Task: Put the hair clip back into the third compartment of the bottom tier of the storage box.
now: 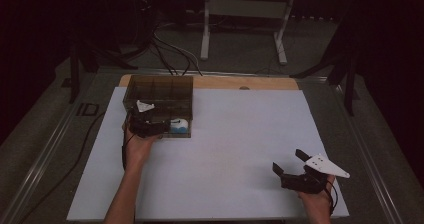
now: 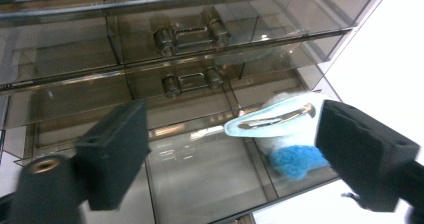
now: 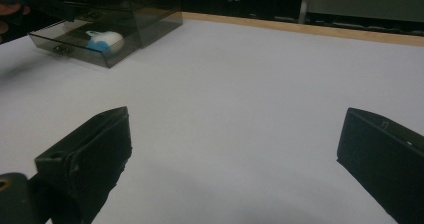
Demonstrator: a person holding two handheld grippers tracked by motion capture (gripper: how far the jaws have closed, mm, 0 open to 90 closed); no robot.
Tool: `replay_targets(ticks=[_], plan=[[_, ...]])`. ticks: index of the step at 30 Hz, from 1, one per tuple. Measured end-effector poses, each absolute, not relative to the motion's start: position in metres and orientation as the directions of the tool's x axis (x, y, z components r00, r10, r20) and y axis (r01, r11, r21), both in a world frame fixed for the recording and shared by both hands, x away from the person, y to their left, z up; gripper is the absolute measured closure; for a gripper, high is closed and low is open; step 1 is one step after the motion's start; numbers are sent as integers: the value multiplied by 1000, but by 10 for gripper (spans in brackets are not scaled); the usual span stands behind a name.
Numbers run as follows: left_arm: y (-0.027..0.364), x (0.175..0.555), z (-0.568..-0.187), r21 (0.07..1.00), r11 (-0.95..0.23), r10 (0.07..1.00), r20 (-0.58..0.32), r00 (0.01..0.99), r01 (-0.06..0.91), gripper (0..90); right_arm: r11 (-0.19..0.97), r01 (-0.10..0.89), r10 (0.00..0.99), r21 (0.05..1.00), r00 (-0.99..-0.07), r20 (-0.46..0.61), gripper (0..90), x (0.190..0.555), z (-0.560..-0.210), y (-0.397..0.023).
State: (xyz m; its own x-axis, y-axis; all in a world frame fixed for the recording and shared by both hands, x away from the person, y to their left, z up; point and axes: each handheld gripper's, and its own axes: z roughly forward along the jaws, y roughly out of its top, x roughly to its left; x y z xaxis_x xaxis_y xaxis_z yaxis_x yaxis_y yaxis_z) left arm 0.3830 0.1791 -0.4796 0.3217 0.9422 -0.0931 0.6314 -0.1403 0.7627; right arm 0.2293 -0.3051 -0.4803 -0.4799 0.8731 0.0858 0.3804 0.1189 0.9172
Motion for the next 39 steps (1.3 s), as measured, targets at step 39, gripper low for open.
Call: replay_targets(ticks=[39], plan=[[171, 353, -477, 828, -148, 912, -97, 398, 541, 11, 121, 379, 871, 917, -485, 85, 13, 230, -481, -304]])
